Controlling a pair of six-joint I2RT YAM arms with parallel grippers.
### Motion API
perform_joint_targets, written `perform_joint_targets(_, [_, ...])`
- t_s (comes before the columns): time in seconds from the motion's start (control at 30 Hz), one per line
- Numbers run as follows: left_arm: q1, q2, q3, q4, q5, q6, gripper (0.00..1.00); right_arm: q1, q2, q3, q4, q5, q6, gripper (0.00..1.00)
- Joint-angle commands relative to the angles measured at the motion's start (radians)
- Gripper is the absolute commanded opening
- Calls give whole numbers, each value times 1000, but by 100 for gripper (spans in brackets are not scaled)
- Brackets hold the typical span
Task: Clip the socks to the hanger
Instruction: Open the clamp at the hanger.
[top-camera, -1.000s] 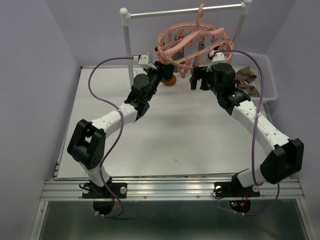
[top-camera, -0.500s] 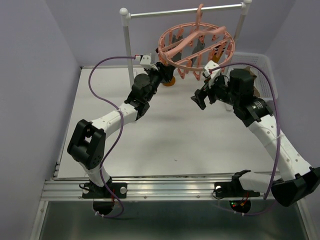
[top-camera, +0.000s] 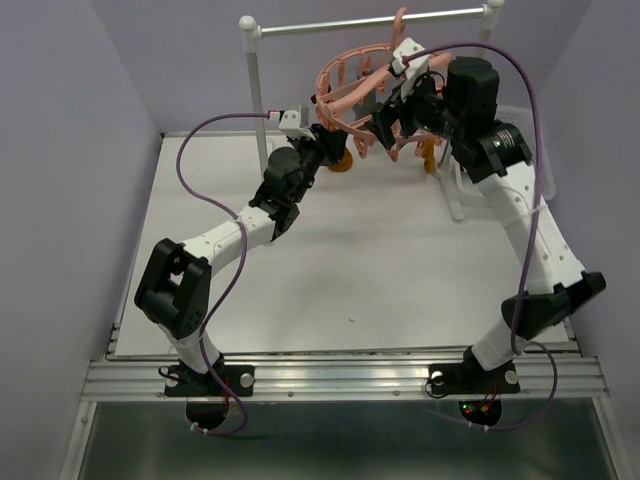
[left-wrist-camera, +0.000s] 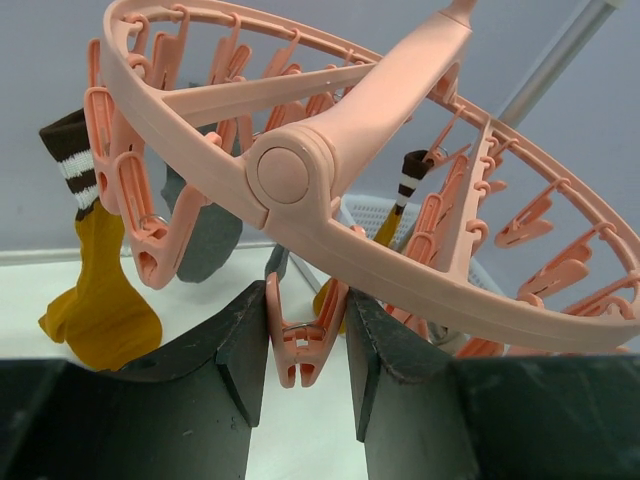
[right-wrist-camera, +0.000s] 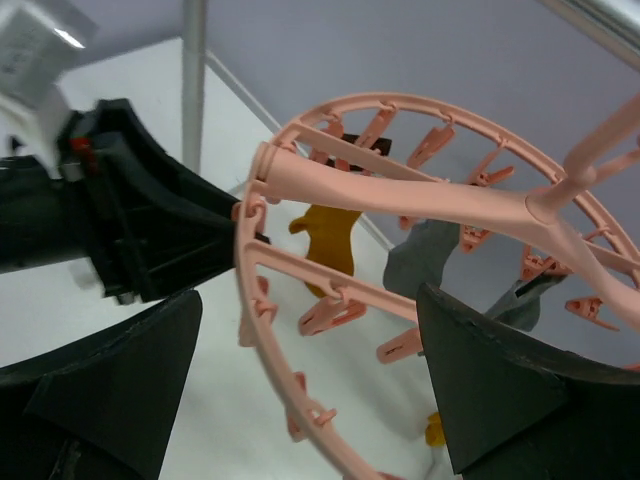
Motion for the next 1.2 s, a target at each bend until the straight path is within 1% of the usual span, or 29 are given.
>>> perform_joint_targets(0.0, [-3,-36,6,40,8,20,0,2,168,179,-245,-7,-77,93])
perform_joint_targets(0.03, [-2,-35,15,34,20,33,0,2,187,225,-296,-53,-92,93])
perform_joint_targets(0.07, [-3,-32,18,29,25,38,0,2,192,222,-301,-69,-124,93])
perform_joint_targets(0.17, [-3,-29,24,27,31,46,0,2,173,187,-292,-67,-149,93])
perform_joint_targets(0.33, [-3,-15,46,18,54,58,0,2,185,164,-306,-76,-158,82])
perform_joint_targets(0.4, [-3,-12,49,20,57,64,0,2,189,144,-293,-46,-151,69])
perform_joint_targets(0.43, [-3,-12,49,17,55,64,0,2,190,141,-290,-40,-152,59])
perform_joint_targets(0.5, [-3,-12,47,17,51,73,0,2,195,139,-286,-32,-149,50])
perform_joint_targets(0.53, [-3,-13,43,17,51,75,0,2,198,139,-286,-32,-149,42])
perform_joint_targets(0.6, [-3,-22,32,26,69,84,0,2,202,144,-281,-26,-146,36])
perform_joint_targets(0.63, [-3,-25,21,38,75,90,0,2,205,145,-277,-24,-146,31])
perform_joint_targets(0.7, [-3,-32,14,47,84,96,1,2,213,155,-269,-20,-144,28])
perform_joint_targets(0.77, [3,-33,9,47,86,95,10,2,218,165,-252,-21,-141,25])
perform_joint_targets(0.8, [7,-33,9,43,88,89,22,2,222,173,-249,-18,-140,24])
perform_joint_targets(0.83, [12,-35,10,26,112,81,31,2,224,181,-247,-18,-137,23])
perform_joint_targets(0.87, [24,-41,4,27,145,61,46,2,228,197,-237,-9,-129,22])
perform_joint_targets(0.9, [30,-47,-5,35,153,50,53,2,230,202,-229,0,-128,21])
perform_joint_targets(0.97, [43,-59,-52,63,187,44,62,2,233,211,-208,25,-126,16])
perform_joint_targets(1.0, [53,-76,-68,75,195,46,71,2,238,216,-204,31,-126,16])
perform_joint_targets(1.07, [66,-102,-124,119,241,59,80,2,247,228,-204,48,-129,15])
perform_joint_targets(1.1, [81,-108,-140,129,262,67,91,2,248,230,-206,51,-131,15])
perform_joint_targets(1.13, [89,-113,-154,141,288,72,93,2,248,230,-206,54,-132,15])
perform_joint_targets(1.17, [99,-120,-176,150,354,75,93,2,251,231,-207,60,-131,15])
